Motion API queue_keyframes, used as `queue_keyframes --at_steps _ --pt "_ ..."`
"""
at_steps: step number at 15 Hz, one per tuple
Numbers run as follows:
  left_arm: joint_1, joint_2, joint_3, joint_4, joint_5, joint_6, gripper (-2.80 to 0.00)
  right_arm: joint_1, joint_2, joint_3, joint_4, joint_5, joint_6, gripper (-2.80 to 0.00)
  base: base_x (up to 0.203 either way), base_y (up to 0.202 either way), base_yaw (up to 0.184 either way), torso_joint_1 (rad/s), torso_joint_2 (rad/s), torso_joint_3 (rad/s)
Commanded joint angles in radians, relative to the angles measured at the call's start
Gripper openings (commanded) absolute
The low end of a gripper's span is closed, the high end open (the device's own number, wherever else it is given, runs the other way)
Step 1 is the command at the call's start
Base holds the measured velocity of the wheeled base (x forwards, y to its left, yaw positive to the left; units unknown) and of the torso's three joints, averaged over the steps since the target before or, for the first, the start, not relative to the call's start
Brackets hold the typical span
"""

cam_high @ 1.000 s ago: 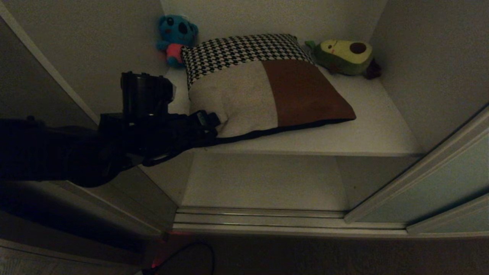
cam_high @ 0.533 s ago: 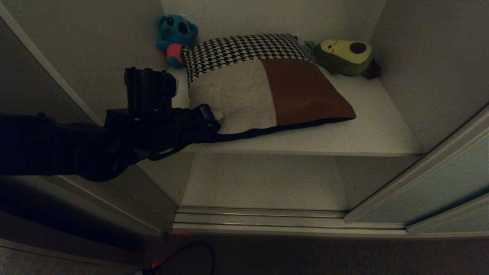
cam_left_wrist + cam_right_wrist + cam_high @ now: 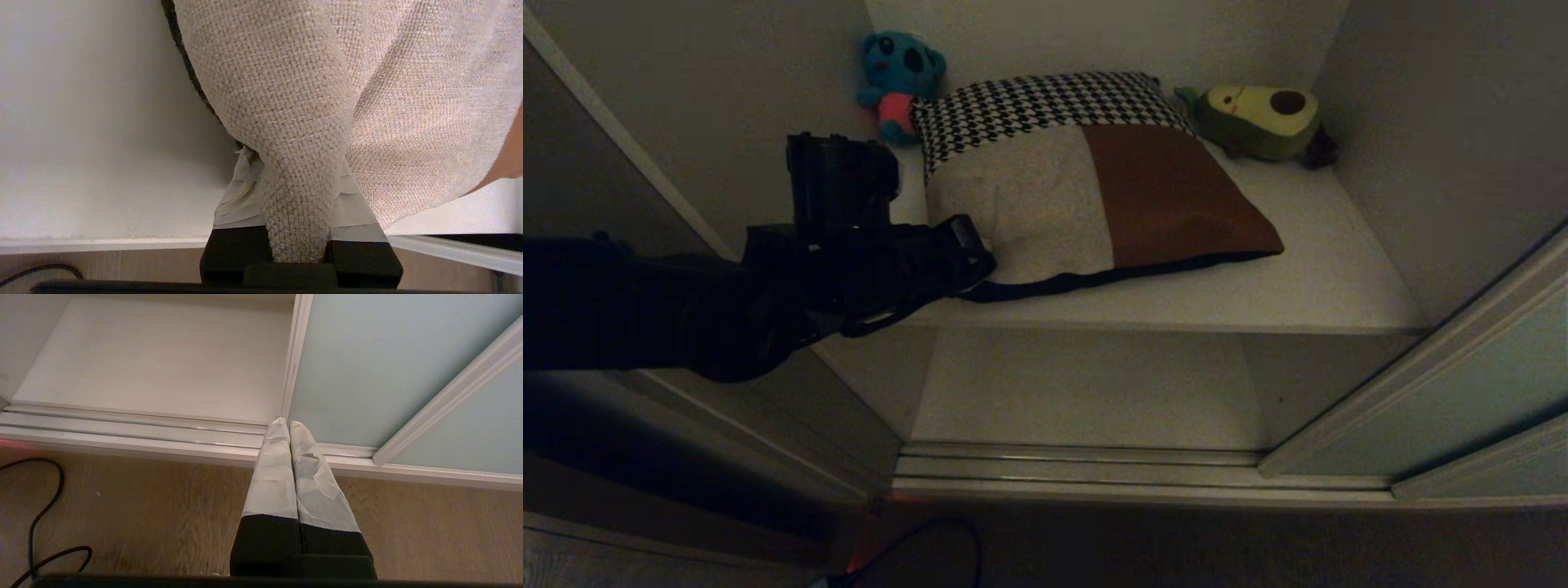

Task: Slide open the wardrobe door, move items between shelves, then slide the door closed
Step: Place the pillow on the lower shelf

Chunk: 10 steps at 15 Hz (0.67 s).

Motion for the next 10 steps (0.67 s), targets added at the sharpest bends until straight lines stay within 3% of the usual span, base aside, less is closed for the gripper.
queue_keyframes --at_steps 1,4,7,10 --pt "-0.016 -0.034 0.011 0.026 -0.002 -0.018 -2.80 0.000 -0.002 0.003 -0.002 0.000 -0.006 -2.80 0.000 0.000 0.000 0.000 0.00 0.000" --pt "-0.033 -0.058 0.013 0.049 0.001 -0.022 -2.80 0.000 -0.001 -0.041 0.019 -0.005 -0.012 -2.80 0.000 0.000 0.000 0.000 0.00 0.000" --pt "-0.034 -0.106 0.011 0.096 -0.011 -0.017 -2.80 0.000 0.029 -0.203 0.166 0.008 -0.012 -2.80 0.000 0.000 0.000 0.000 0.00 0.000" --pt "-0.034 -0.123 0.002 0.126 -0.010 -0.014 -2.80 0.001 0.037 -0.280 0.238 0.035 -0.052 -2.80 0.000 0.000 0.000 0.000 0.00 0.000"
